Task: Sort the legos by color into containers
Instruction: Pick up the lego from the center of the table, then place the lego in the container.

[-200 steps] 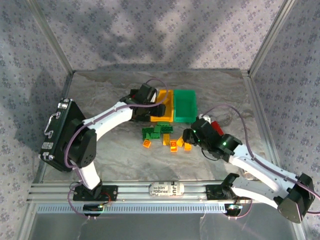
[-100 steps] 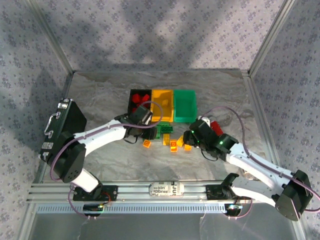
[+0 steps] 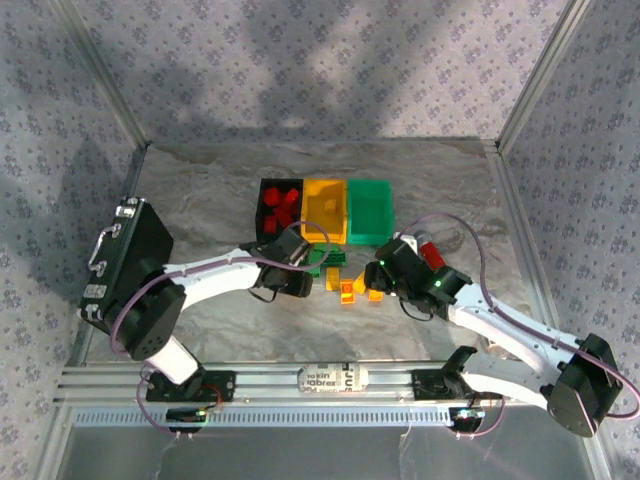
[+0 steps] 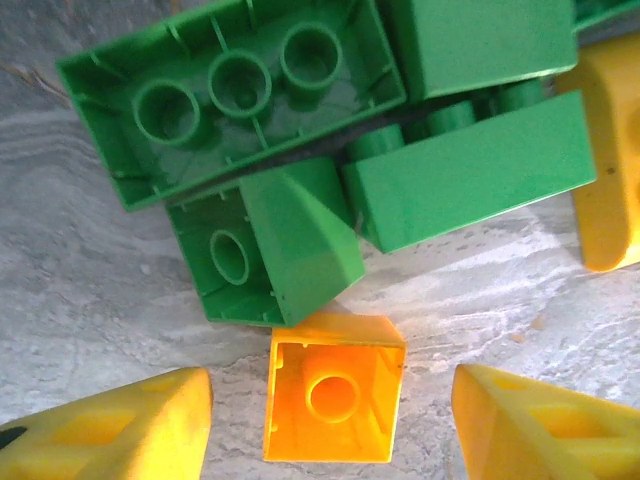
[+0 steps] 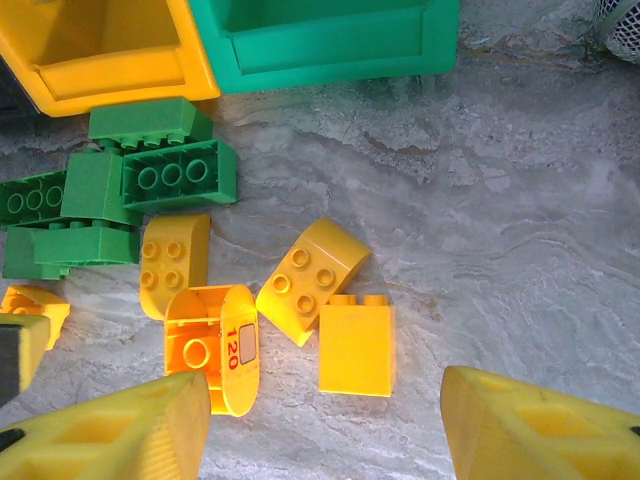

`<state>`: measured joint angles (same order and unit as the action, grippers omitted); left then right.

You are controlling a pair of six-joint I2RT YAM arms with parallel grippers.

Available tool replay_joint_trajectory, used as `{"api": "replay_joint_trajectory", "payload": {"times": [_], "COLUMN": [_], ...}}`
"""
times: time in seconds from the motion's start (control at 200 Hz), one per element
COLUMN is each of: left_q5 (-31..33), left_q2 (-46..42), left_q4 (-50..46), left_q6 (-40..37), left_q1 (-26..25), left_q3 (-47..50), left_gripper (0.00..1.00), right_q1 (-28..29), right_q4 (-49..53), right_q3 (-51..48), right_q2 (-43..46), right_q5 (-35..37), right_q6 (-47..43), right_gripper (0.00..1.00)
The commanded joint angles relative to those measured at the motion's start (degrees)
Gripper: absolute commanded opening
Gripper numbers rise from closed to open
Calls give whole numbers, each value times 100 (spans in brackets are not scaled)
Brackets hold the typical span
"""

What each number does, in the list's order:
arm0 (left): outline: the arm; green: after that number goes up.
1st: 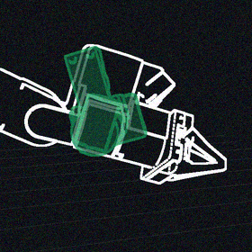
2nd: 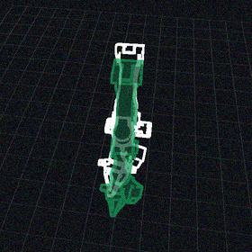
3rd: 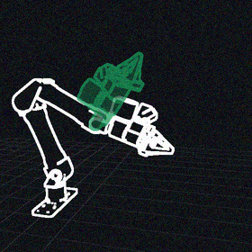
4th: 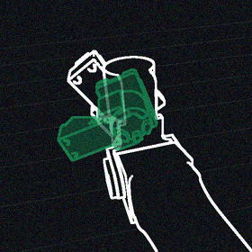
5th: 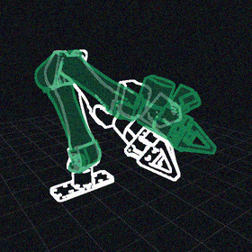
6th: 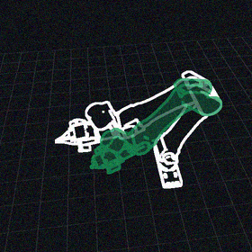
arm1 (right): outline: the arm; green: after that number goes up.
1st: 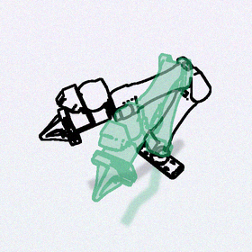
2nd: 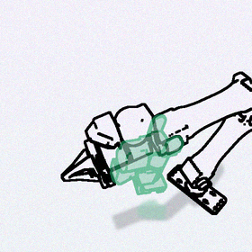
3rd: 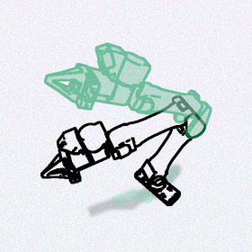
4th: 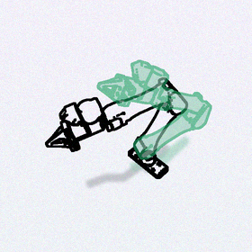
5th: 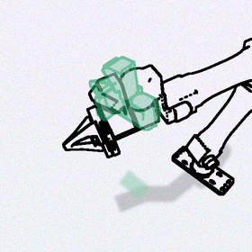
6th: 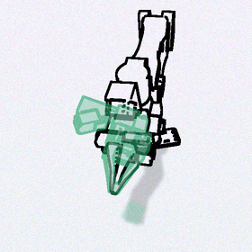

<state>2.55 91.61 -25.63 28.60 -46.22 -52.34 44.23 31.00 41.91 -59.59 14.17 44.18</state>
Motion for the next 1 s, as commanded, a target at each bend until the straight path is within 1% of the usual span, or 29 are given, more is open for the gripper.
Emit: {"api": "replay_joint_trajectory", "payload": {"times": [0.0, 0.1, 0.25, 0.35, 0.495, 0.585, 0.675, 0.825, 0.994], "left_q5": [-43, -39, 140, 202, 268, 314, 363, 311, 196], "left_q2": [182, 208, 64, -109, -178, -86, 201, 869, 1622], "left_q4": [17, 84, -170, -203, -247, -377, -667, -949, -1136], "left_q6": [125, 168, 130, 68, -45, -258, -549, -865, -966], "left_q1": [-65, -107, -175, -199, -196, -202, -150, 78, 382], "left_q3": [56, 75, -155, -294, -631, -1113, -1834, -2891, -3866], "left_gripper": [62, 58, 38, 33, 32, 32, 32, 32, 33], "right_q1": [-12, -19, -30, -35, -34, -37, -37, 0, 38], "right_q4": [20, 11, 2, -44, -147, -127, -97, -25, 102], "right_q3": [-51, -64, -85, -154, -227, -193, -158, -159, -223], "right_q2": [11, 9, 17, 33, 27, 28, 44, 202, 481], "right_q5": [68, 68, 86, 89, 42, 33, 26, 49, 117], "right_q6": [91, 91, 105, 143, 171, 158, 151, 198, 269], "right_gripper": [64, 64, 64, 64, 63, 63, 63, 63, 63]}}
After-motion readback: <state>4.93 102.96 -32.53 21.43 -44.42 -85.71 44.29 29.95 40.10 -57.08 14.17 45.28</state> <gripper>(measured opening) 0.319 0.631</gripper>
